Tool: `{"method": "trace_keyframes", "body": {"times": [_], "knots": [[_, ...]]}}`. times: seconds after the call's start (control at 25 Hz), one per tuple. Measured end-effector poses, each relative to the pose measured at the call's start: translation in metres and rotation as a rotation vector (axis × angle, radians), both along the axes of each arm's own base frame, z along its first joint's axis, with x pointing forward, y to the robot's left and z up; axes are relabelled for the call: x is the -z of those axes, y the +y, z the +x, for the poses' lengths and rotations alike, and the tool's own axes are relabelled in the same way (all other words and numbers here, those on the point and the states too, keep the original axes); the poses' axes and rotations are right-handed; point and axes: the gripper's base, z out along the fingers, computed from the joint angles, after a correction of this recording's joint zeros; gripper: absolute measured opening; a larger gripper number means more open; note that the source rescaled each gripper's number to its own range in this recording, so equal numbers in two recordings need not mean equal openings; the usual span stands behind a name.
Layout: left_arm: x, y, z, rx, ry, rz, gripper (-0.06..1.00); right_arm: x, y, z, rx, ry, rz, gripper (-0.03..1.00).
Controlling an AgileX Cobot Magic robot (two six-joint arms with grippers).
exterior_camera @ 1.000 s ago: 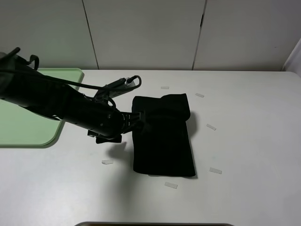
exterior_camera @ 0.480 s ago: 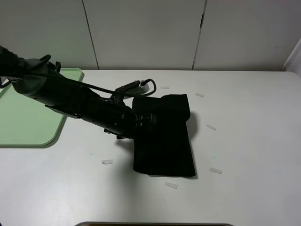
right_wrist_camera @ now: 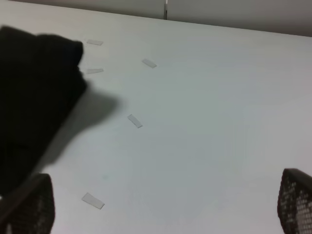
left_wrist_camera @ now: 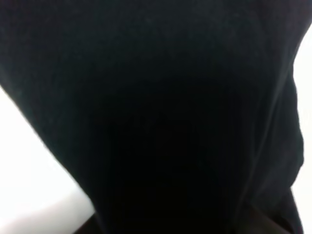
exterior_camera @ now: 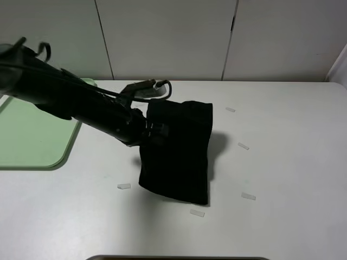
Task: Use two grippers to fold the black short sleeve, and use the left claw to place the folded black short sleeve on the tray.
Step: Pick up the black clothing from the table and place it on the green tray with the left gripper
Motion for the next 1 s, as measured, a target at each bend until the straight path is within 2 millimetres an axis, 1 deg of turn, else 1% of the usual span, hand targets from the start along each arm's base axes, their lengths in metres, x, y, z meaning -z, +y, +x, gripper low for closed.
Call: {"method": "trace_keyframes", "body": {"times": [0.12, 0.16, 0.32, 0.4, 0.56, 0.64, 0.72, 0.88, 1.0], "knots": [[-0.016, 0.018, 0.001, -0.002, 0.007, 0.058, 0.27, 0.0, 0.0, 0.0, 0.0, 0.0, 0.0, 1.0], [-0.02, 0.028, 0.001, 0.011, 0.013, 0.097, 0.27, 0.0, 0.0, 0.0, 0.0, 0.0, 0.0, 1.0], [-0.029, 0.066, 0.003, -0.032, 0.071, 0.264, 0.27, 0.0, 0.0, 0.0, 0.0, 0.0, 0.0, 1.0], [-0.035, 0.084, 0.004, -0.042, 0.058, 0.346, 0.27, 0.0, 0.0, 0.0, 0.0, 0.0, 0.0, 1.0], [-0.051, 0.121, 0.011, -0.07, -0.023, 0.488, 0.27, 0.0, 0.0, 0.0, 0.0, 0.0, 0.0, 1.0], [-0.054, 0.138, 0.016, -0.077, -0.063, 0.558, 0.27, 0.0, 0.0, 0.0, 0.0, 0.0, 0.0, 1.0], [-0.056, 0.159, 0.022, -0.092, -0.106, 0.629, 0.27, 0.0, 0.0, 0.0, 0.0, 0.0, 0.0, 1.0], [-0.059, 0.193, 0.031, -0.143, -0.188, 0.726, 0.27, 0.0, 0.0, 0.0, 0.0, 0.0, 0.0, 1.0], [-0.061, 0.213, 0.034, -0.207, -0.218, 0.76, 0.27, 0.0, 0.0, 0.0, 0.0, 0.0, 0.0, 1.0]]}}
